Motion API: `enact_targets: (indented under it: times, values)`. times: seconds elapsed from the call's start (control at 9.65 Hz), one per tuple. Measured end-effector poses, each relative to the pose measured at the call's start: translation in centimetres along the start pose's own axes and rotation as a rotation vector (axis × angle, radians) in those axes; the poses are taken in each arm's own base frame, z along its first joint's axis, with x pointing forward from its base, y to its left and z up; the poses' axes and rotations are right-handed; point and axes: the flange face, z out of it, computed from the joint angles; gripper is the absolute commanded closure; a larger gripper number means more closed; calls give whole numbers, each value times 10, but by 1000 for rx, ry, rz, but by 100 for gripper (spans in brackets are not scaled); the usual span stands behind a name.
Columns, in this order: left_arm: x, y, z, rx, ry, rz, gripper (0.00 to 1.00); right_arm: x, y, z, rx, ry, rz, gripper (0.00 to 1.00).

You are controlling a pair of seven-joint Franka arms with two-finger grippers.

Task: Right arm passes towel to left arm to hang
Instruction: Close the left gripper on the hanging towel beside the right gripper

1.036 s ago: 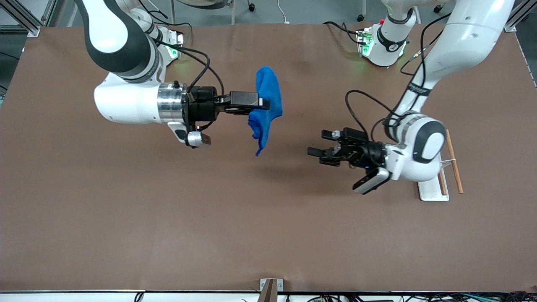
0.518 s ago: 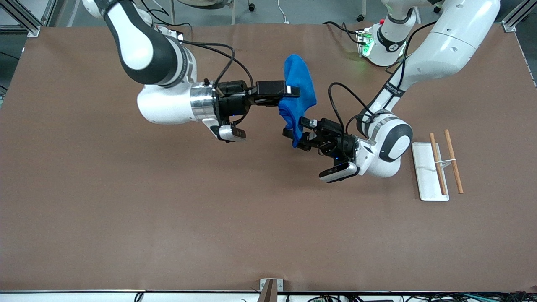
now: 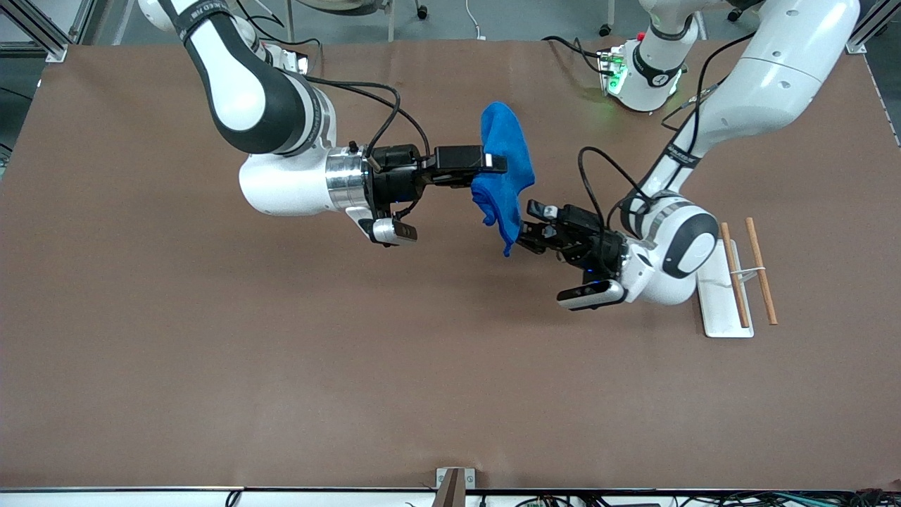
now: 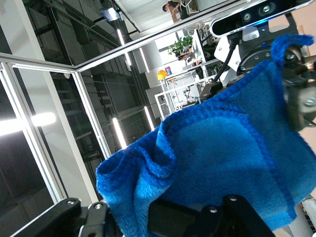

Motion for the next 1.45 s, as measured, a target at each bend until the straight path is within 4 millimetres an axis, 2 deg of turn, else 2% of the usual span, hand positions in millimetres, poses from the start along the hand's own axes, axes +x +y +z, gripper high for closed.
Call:
enact_targets:
  times: [0.1, 0.31, 0.41, 0.52, 0.73, 0.93, 1.04, 1.14, 1.24, 1.45]
  values:
    - [0, 4, -6, 1, -4, 1, 51, 1, 1, -1, -1, 1, -3, 100]
    - [-2, 7, 4, -5, -20, 3, 51, 3, 4, -1, -4, 4, 0, 99]
    - [-3, 7, 8, -6, -26, 4, 55, 4, 7, -1, -5, 5, 1, 99]
    - [-3, 8, 10, -7, -29, 4, 66, 5, 8, -1, -6, 5, 1, 99]
    - [-3, 7, 12, -7, -31, 3, 100, 5, 8, -1, -6, 5, 1, 99]
    - [-3, 8, 9, -6, -27, 5, 100, 6, 9, -1, -7, 6, 2, 97]
    - [-2, 9, 8, -5, -25, 6, 100, 6, 10, -1, -8, 6, 3, 72]
    - [-2, 9, 8, -4, -24, 6, 100, 7, 11, -1, -9, 7, 4, 4]
    - [-2, 9, 7, -4, -23, 6, 100, 8, 10, -3, -9, 11, 3, 0]
    - [-2, 9, 6, -3, -20, 7, 100, 15, 8, -15, -48, 23, -30, 0]
